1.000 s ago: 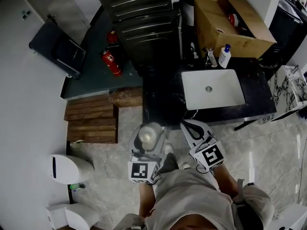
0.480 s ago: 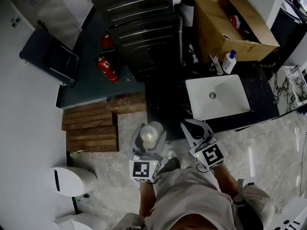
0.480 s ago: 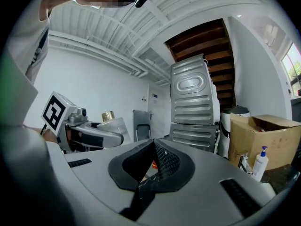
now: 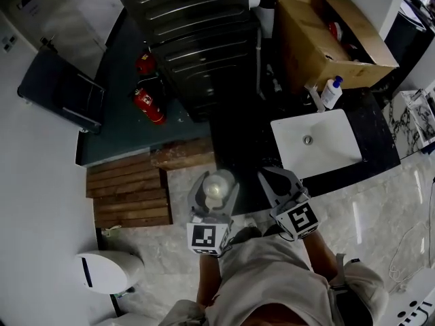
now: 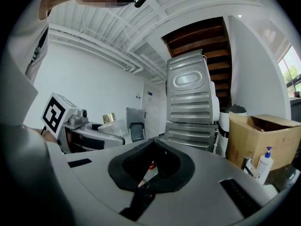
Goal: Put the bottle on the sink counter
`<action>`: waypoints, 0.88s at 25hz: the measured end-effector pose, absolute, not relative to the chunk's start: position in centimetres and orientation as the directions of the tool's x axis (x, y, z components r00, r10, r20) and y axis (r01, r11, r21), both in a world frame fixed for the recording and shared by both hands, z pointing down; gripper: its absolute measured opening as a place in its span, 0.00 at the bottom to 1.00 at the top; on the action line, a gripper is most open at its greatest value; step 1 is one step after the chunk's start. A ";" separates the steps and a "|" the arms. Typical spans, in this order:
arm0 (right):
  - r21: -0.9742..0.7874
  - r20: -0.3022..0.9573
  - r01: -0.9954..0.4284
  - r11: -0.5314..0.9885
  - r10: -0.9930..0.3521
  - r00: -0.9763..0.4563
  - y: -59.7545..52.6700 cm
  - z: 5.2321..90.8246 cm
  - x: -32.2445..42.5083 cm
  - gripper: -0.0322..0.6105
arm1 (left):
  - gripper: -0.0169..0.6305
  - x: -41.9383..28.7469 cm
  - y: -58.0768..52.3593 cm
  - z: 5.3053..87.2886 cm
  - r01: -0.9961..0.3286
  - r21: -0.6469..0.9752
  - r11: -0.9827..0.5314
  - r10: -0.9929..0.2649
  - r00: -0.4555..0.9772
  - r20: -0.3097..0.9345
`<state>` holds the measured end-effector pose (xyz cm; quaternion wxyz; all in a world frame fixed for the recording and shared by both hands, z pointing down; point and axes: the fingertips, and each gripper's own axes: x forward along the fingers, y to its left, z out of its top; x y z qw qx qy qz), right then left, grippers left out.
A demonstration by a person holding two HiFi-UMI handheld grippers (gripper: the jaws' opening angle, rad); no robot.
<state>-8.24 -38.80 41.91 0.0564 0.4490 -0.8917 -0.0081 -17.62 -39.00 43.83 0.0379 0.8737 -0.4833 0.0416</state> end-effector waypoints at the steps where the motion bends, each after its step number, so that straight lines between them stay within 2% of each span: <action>1: 0.062 0.101 -0.804 0.592 -0.805 -0.585 -39.2 42.1 -8.5 0.05 | 0.53 -17.8 -39.4 44.0 -0.844 0.026 -0.536 -0.837 0.536 0.111; 12: 0.044 0.161 -0.828 0.559 -0.822 -0.547 -42.6 44.0 -8.0 0.05 | 0.53 -17.0 -44.0 45.9 -0.820 0.030 -0.572 -0.810 0.570 0.141; 22: 0.021 0.197 -0.797 0.604 -0.784 -0.589 -47.8 46.3 -7.1 0.05 | 0.53 -15.7 -49.3 48.2 -0.840 0.014 -0.542 -0.826 0.536 0.171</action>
